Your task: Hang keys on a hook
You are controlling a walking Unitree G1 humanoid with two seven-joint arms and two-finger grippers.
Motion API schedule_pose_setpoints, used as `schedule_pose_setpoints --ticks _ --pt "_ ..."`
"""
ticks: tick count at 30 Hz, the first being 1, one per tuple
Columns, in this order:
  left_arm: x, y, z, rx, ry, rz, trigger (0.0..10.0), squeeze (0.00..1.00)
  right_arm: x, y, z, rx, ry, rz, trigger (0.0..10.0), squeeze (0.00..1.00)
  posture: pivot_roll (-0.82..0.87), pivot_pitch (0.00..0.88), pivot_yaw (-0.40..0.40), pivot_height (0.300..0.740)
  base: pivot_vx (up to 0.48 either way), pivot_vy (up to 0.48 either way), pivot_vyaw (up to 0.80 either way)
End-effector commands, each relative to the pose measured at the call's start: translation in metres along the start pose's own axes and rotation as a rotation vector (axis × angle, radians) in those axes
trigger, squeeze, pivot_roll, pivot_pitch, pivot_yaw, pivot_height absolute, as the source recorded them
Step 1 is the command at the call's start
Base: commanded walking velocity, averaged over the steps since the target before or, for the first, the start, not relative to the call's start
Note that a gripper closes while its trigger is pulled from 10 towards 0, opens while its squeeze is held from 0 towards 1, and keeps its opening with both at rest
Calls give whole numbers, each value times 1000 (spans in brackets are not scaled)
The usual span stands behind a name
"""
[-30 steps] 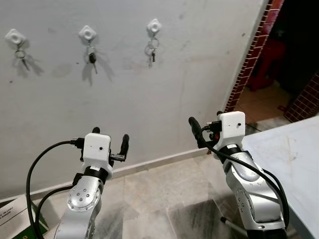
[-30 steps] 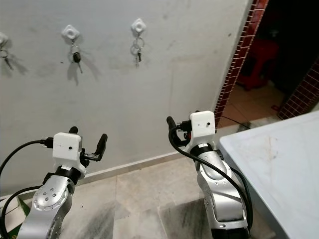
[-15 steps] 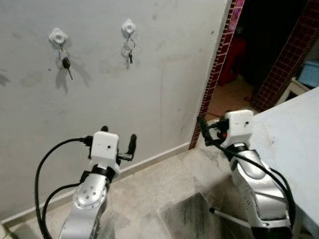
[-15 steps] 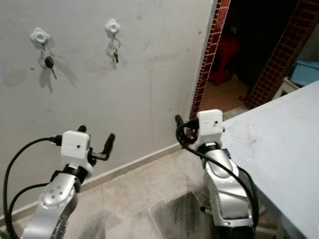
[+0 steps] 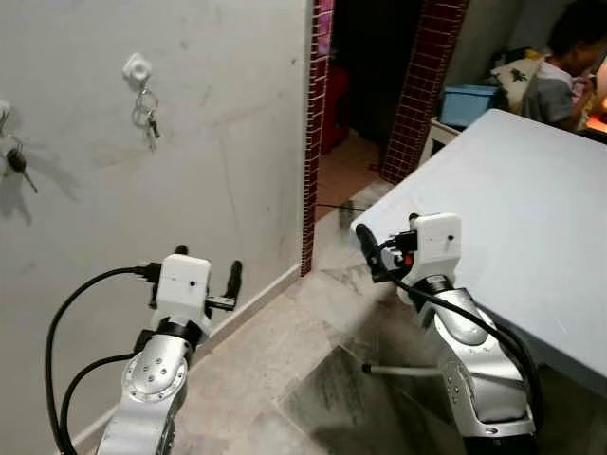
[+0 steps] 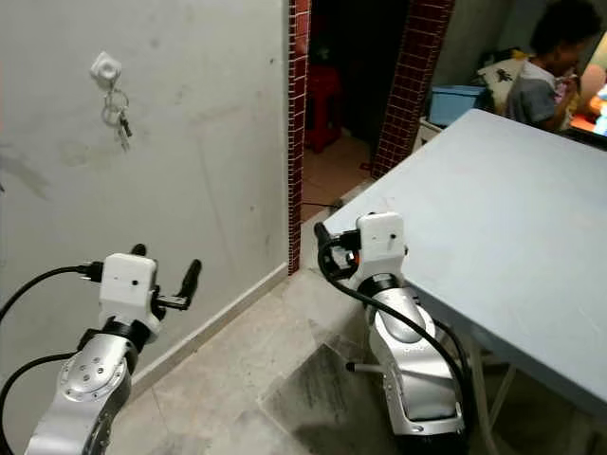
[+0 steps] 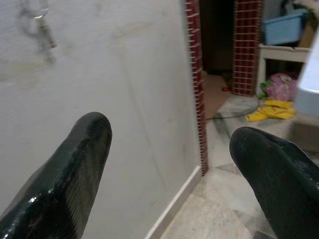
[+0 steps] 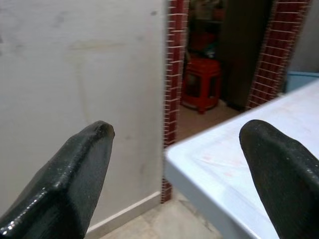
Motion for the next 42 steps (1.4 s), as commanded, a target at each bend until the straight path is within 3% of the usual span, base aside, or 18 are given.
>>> schedule_pose_setpoints --ticks 1,15,29,42 --pt "-1 1 -10 0 -35 0 10000 0 2 -2 -7 12 -20 8 10000 0 78 0 41 740 0 0 -763" --pt "-3 0 -15 -23 -51 -3 10000 0 3 -2 -11 16 -32 12 10000 0 67 0 43 740 0 0 -761" --pt "-3 0 -16 39 -75 4 10000 0 3 -2 -12 19 -36 13 10000 0 61 0 39 740 0 0 -764" --pt "-4 -1 -21 80 -100 10 10000 0 3 0 -15 35 -37 10 10000 0 51 0 34 740 0 0 -69"
Point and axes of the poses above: a point about 5 cm out from each wrist's last joint towards the gripper, its own x axis pointing back from the gripper into the wrist, its own y axis along the axis of the wrist's last joint, z = x × y, the point moved 6 cm from there along -x, pointing out of the wrist towards the gripper, and after that the axes turned 14 degrees about x, right-handed, at the moved point
